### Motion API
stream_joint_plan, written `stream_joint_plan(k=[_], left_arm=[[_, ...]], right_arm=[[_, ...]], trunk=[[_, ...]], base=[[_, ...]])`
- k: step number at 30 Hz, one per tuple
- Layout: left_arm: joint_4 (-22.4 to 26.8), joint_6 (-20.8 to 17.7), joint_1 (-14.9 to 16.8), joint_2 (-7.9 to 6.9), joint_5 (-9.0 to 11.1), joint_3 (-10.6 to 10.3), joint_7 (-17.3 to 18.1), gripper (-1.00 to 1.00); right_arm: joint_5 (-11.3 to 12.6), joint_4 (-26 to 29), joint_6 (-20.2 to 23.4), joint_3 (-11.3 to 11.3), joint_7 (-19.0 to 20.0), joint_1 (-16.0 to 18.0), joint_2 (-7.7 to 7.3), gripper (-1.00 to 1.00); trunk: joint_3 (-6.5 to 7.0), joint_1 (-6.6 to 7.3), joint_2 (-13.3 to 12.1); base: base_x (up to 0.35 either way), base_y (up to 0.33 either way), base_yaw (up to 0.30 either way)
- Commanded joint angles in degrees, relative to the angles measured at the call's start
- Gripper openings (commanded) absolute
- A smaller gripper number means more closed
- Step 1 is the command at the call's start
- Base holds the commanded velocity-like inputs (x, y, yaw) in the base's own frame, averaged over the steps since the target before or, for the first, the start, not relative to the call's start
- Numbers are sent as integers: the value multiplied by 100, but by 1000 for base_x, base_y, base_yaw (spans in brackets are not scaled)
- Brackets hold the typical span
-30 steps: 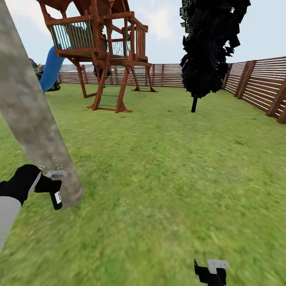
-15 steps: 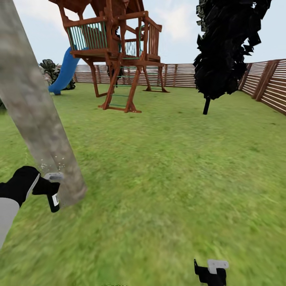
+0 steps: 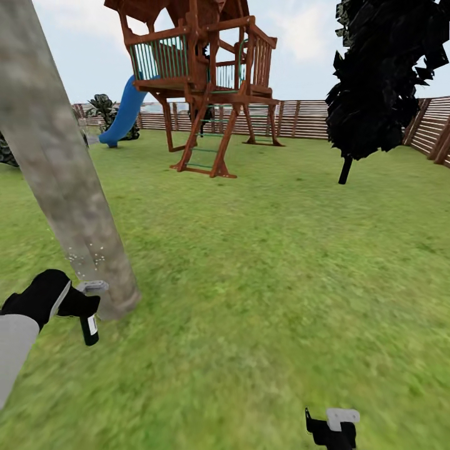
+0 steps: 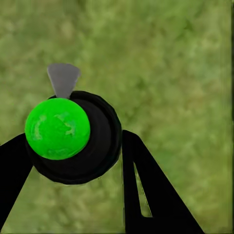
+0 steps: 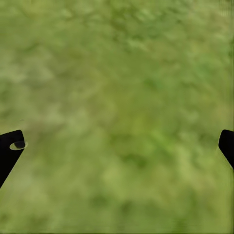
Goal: In the garden, pick up the pesticide atomizer on the floor and spray pesticide onto both trees until each tree trunk is fully covered.
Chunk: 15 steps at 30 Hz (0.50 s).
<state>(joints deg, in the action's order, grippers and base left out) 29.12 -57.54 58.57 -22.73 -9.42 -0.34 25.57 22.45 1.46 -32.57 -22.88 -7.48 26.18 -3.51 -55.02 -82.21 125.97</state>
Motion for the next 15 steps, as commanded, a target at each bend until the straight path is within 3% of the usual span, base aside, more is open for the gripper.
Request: stream_joint_plan(k=[1,8,11,13,15], left_arm=[[12,-11,9,17,-83,-3,43,-100],[-63,0,-21,-27,-113,-9,-13,-100],[-72,12,-200,-37,-101,1,-410,-100],[-42,15,-297,-14,-67,309,-571,-100],[-20,13,-301,5,-60,364,-582,-100]], right_arm=[[23,3,-4,-48,-31,1,0,100],[22,3,-4,-43,-34,1,-8,100],[22,11,-4,-49,-34,1,-6,100],[23,12,-4,-50,-34,1,-1,100],[23,12,-4,-50,-34,1,0,100]], trunk=[[-5,-2,2],[-5,-2,2],[-5,-2,2],[-5,-2,2],[-5,-2,2]], base=[[294,-116,2],[333,-5,0],[336,0,64],[322,-55,265],[259,-159,275]])
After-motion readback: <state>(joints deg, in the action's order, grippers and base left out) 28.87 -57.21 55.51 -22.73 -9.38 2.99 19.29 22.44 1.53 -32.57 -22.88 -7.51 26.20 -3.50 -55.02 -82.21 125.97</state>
